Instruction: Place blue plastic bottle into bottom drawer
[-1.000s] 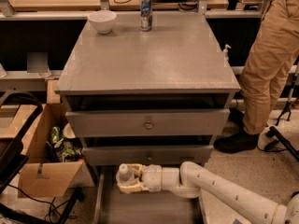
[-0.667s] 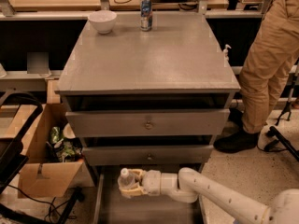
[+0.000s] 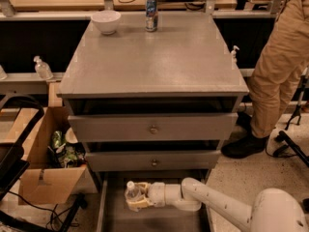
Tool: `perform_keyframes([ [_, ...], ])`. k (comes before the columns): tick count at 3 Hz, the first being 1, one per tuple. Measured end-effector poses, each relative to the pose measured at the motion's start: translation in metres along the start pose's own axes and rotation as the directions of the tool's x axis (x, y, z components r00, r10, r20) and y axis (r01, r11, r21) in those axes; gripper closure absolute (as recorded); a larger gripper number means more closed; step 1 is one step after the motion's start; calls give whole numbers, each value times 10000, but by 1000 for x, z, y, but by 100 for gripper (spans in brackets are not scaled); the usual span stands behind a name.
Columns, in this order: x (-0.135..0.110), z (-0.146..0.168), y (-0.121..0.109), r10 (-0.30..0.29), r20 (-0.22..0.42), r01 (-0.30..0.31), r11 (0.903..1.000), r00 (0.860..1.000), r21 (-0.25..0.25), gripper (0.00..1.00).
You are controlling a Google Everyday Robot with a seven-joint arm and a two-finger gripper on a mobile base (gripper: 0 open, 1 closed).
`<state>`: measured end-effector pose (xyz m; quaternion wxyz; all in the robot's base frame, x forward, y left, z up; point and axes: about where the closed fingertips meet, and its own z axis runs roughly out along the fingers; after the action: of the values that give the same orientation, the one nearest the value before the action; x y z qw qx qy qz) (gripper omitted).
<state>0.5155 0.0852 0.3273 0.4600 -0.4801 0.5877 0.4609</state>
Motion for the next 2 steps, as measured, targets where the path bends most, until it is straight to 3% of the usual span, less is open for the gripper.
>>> perform_keyframes([
  [2,72,23,-19,303,96,-293,9960,9995,-848,100],
])
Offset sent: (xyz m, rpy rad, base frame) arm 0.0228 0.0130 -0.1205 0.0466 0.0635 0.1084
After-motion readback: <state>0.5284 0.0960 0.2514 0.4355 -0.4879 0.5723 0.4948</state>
